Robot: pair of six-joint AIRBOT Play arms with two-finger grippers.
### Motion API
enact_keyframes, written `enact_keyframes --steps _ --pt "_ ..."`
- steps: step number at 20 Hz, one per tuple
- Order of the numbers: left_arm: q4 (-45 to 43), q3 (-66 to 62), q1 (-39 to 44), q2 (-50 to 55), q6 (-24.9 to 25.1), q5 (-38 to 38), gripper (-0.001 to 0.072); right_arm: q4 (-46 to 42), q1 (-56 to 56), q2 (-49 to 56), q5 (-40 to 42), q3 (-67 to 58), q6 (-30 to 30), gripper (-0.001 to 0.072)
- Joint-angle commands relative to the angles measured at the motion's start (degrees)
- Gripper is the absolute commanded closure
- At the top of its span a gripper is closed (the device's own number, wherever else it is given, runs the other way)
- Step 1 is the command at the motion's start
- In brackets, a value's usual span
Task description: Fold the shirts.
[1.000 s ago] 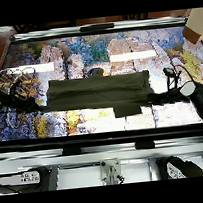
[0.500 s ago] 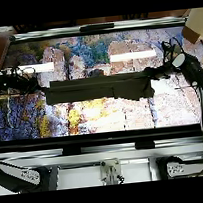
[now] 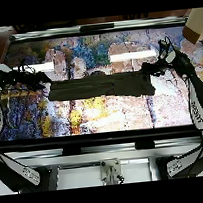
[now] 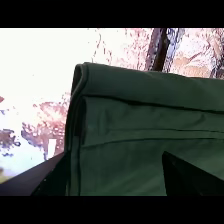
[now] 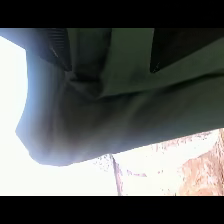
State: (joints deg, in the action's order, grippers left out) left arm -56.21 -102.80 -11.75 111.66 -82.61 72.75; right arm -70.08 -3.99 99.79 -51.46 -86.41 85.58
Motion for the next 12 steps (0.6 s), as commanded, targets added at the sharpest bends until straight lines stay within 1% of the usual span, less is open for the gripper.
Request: enact_keyframes --steps 1,3,5,8,12 --pt "0.1 -2.7 -0.1 0.0 -0.4 5.6 0.0024 -3.3 -2.4 -0.9 -9.3 -0.4 -3.0 0.0028" --pt "0.1 -3.6 -0.3 -1.2 -0.4 8.2 0.0025 -2.4 -5.5 -0.8 -15.8 -0.4 -4.0 0.0027" --pt "0.2 -3.6 -0.2 -2.7 -0.4 9.4 0.0026 1.0 -7.5 -0.1 -17.6 -0.4 -5.4 0.0027" --pt "0.2 -3.7 0.4 -4.3 -0.4 10.5 0.0031 3.6 -7.7 1.3 -14.7 -0.4 -7.1 0.0027" --pt "0.2 -3.7 1.0 -5.3 0.1 10.5 0.0031 6.9 -7.7 4.3 -10.8 -0.4 -7.2 0.0027"
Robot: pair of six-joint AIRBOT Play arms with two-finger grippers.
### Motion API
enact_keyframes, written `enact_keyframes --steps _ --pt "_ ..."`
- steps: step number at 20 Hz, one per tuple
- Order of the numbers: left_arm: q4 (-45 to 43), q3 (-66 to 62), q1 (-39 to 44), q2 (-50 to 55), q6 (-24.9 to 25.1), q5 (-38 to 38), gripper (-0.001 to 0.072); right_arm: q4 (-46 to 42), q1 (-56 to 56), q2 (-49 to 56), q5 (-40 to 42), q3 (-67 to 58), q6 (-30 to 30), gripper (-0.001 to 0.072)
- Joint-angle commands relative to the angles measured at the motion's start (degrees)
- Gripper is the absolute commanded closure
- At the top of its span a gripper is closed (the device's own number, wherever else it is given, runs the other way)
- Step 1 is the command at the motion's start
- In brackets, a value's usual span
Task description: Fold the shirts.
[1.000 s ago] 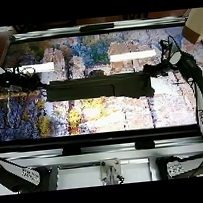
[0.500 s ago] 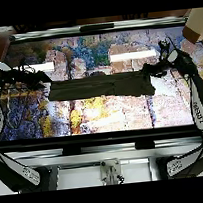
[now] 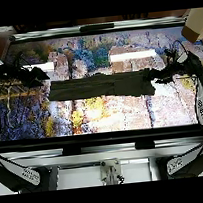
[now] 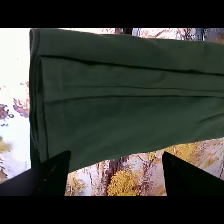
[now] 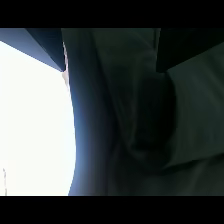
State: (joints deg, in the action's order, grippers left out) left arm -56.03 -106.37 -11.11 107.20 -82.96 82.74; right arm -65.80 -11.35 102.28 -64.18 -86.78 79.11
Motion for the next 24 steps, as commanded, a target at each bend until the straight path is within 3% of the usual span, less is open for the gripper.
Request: enact_keyframes --steps 1,7,12,14,15,16,17,18,21,24 --pt "0.0 -0.1 0.4 -1.0 0.8 0.5 0.0032 2.7 -0.3 2.6 2.6 0.0 -0.8 0.0027" --pt "0.0 -0.1 1.2 -1.7 1.5 0.5 0.0031 7.8 -0.2 6.5 1.4 0.0 -0.8 0.0028" --pt "0.9 -0.1 2.8 -1.7 1.4 0.5 0.0032 15.5 2.5 7.6 -5.9 -0.1 -6.8 0.0061" --pt "1.8 -0.1 4.0 -1.7 1.4 0.7 0.0033 16.5 3.9 7.1 -6.8 -0.1 -8.5 0.0289" --pt "1.9 -0.1 4.7 -1.7 1.4 1.1 0.0033 16.3 4.3 6.7 -6.8 -0.1 -8.5 0.0480" --pt "1.9 -0.1 5.4 -1.7 1.5 1.6 0.0034 16.5 4.4 6.0 -6.8 -0.1 -8.5 0.0609" --pt "1.9 -0.1 6.0 -1.7 1.5 2.0 0.0035 16.5 4.4 5.3 -6.8 -0.1 -8.4 0.0653" --pt "1.9 -0.1 6.6 -1.7 1.4 2.4 0.0045 16.4 4.2 4.0 -6.8 -0.1 -8.3 0.0653" --pt "2.2 -0.1 9.5 -1.7 1.5 2.8 0.0412 16.4 4.0 -1.2 -6.9 -0.1 -7.6 0.0653" --pt "3.5 -0.1 14.7 -1.1 1.4 2.6 0.0442 16.4 4.0 -7.9 -9.7 -0.1 -5.4 0.0653"
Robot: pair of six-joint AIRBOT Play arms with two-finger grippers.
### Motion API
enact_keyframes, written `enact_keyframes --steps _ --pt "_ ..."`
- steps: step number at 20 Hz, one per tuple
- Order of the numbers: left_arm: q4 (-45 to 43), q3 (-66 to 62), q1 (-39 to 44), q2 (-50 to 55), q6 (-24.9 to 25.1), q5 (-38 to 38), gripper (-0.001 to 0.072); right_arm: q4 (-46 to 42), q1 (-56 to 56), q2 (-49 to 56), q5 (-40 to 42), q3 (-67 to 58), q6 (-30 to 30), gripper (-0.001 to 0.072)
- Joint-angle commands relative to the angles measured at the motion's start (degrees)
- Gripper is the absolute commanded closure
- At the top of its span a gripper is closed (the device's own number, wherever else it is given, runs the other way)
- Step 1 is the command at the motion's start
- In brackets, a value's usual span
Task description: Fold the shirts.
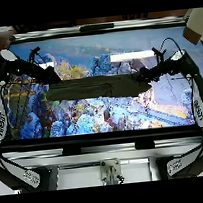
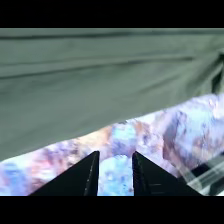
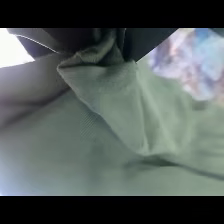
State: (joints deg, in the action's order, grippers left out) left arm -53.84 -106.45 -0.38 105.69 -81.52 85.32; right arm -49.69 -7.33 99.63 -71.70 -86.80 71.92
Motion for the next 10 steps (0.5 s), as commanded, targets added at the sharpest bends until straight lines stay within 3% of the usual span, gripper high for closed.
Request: enact_keyframes --steps 1,2,3,5,10 --pt "3.0 0.0 6.3 0.9 -0.2 -1.1 0.0445 0.3 0.0 -7.4 -3.9 0.0 2.7 0.0653" --pt "4.8 0.0 8.6 1.2 -0.2 -2.9 0.0514 0.3 0.0 -9.7 -5.8 0.0 3.8 0.0653" --pt "6.1 0.0 11.1 1.5 0.1 -5.5 0.0678 0.2 0.0 -11.9 -7.7 0.0 5.0 0.0653" --pt "6.2 0.0 15.3 1.7 -0.1 -9.8 0.0673 -0.2 0.3 -16.6 -11.0 0.0 7.9 0.0653" --pt "6.5 0.0 20.9 0.1 -0.2 -8.8 0.0675 -1.5 1.1 -25.8 -15.3 0.0 12.0 0.0653"
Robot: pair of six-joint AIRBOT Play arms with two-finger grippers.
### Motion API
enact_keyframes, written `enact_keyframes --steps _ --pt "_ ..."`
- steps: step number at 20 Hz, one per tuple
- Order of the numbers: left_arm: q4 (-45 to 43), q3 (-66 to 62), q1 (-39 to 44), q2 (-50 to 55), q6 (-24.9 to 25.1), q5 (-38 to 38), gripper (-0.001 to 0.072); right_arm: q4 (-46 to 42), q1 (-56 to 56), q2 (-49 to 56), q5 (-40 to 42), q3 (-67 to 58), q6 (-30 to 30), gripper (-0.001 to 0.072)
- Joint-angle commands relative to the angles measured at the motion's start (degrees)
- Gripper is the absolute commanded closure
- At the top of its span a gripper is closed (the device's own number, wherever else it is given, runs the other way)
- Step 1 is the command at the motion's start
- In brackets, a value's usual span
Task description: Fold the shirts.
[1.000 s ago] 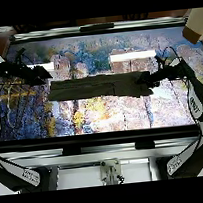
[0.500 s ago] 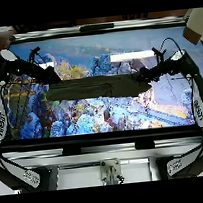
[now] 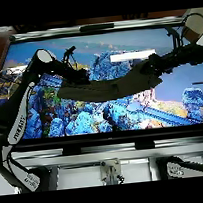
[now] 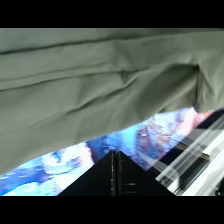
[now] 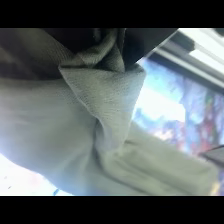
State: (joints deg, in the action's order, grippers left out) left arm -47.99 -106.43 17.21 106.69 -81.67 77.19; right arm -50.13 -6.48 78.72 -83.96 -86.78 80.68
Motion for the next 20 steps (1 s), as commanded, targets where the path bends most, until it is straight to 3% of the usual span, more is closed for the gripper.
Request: enact_keyframes --steps 1,12,17,20 --pt "0.7 0.0 3.8 -1.4 0.0 -0.6 0.0675 -1.5 0.2 -6.0 -3.8 -0.1 3.7 0.0653" --pt "11.0 0.1 21.2 9.9 -3.7 -12.3 0.0675 -1.4 0.2 -11.8 -10.4 -0.1 5.9 0.0653" --pt "9.4 0.1 17.3 8.0 -3.5 -10.1 0.0678 -1.7 0.5 -11.1 -10.1 0.0 5.9 0.0653" --pt "0.2 0.1 10.7 1.0 -3.5 -5.8 0.0677 -4.8 5.0 -8.8 -7.3 -0.1 5.9 0.0653"
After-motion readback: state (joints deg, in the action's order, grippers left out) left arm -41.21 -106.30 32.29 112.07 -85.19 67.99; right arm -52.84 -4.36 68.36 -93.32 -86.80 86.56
